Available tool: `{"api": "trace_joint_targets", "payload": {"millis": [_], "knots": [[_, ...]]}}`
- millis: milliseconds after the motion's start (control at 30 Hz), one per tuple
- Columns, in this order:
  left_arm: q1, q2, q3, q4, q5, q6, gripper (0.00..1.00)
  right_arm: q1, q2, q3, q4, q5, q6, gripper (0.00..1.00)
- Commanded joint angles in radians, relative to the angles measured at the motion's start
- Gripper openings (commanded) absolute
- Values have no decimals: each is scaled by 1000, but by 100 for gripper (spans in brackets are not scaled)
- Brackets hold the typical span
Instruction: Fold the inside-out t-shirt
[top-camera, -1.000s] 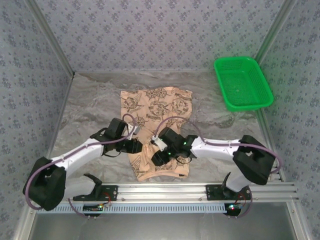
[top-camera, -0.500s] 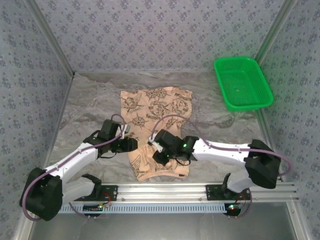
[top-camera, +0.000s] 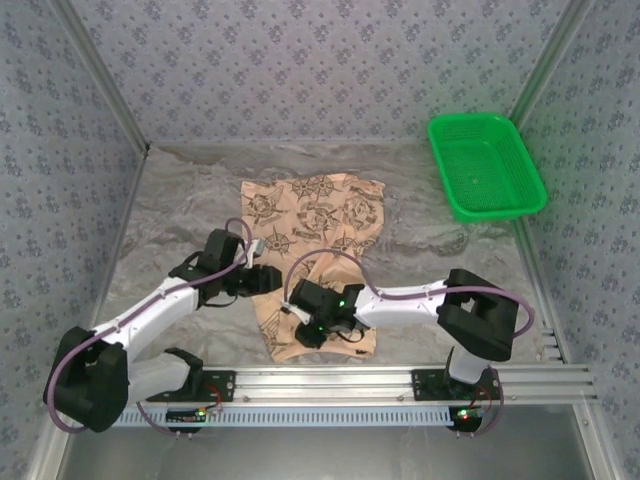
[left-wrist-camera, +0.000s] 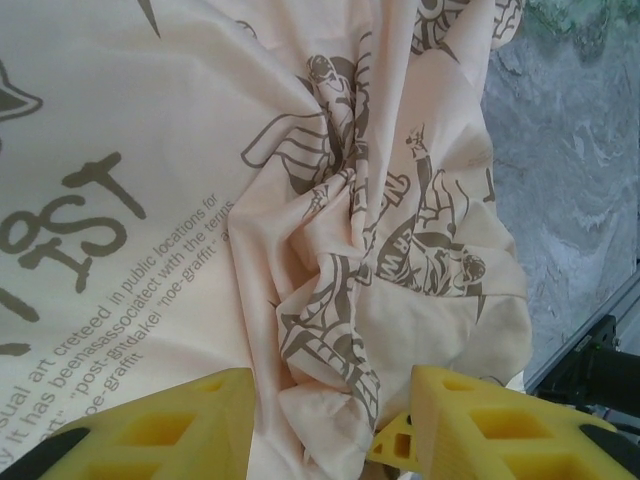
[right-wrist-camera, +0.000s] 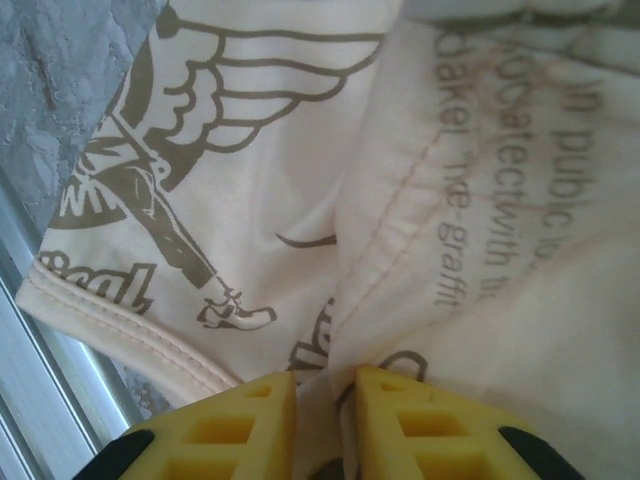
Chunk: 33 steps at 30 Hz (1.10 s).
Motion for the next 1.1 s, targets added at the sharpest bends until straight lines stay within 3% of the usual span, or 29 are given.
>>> {"api": "trace_joint_targets", "payload": {"millis": [0, 133, 300, 533, 600, 733, 767, 967, 1067], "knots": [[-19, 30, 24, 23, 24, 19, 45, -19, -87, 17, -64, 129, 6, 24], [-54, 70, 22, 31, 22, 81, 46, -28, -123, 5, -89, 191, 3, 23], [-95, 104, 20, 33, 29, 164, 49, 33, -123, -14, -52, 125, -67, 40], [-137, 177, 44, 37, 3, 232, 53, 53, -3, 2, -18, 201, -25, 44], [-140, 212, 59, 25, -16, 242, 50, 61, 17, 3, -18, 242, -15, 39], [-140, 248, 110, -8, -8, 242, 12, 63, -5, -12, -6, 248, 3, 9], [-140, 237, 119, -12, 1, 236, 8, 62, -34, -24, 6, 235, 7, 5], [-139, 153, 186, -67, 78, 193, 2, -22, -213, -101, 93, -11, -6, 0], [-141, 145, 208, -90, 127, 146, 2, -65, -261, -138, 111, -28, -14, 0]]}}
